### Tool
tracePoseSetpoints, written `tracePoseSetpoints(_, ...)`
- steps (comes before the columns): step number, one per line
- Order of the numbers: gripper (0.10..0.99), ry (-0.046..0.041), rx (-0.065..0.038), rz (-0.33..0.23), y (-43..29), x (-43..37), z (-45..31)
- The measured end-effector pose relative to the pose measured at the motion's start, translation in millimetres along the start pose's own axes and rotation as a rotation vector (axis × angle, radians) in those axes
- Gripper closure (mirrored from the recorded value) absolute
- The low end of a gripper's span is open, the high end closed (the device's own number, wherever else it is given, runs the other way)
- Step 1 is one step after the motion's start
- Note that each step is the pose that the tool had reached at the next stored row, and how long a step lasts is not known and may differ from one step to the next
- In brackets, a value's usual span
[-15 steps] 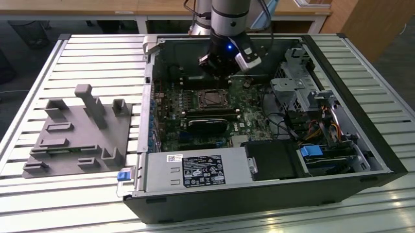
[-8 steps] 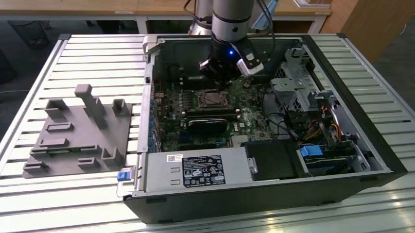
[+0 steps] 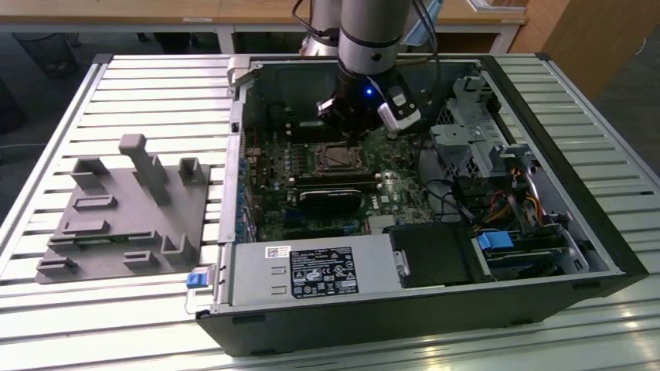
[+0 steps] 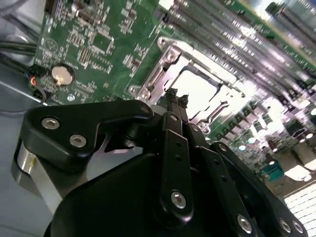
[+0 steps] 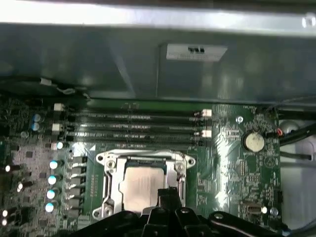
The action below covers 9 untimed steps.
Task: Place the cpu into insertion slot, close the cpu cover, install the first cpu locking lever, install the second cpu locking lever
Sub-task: 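Install the second cpu locking lever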
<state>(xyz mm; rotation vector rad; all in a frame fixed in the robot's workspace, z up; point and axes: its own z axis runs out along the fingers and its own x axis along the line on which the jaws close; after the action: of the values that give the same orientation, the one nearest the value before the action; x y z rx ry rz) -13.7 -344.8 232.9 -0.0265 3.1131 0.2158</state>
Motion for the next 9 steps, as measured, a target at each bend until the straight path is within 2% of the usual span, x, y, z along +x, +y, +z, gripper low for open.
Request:
tracePoseSetpoints(4,0.98,0.0,-0.006,0.0,-11.9,0.2,-1.4)
tracePoseSetpoints(6,0.98,0.0001,-0.015,0.0,-15.6,0.3,-1.9)
tracePoseSetpoints(9,0.98,0.0054,-0.026,0.001,-19.6,0.3,-2.5)
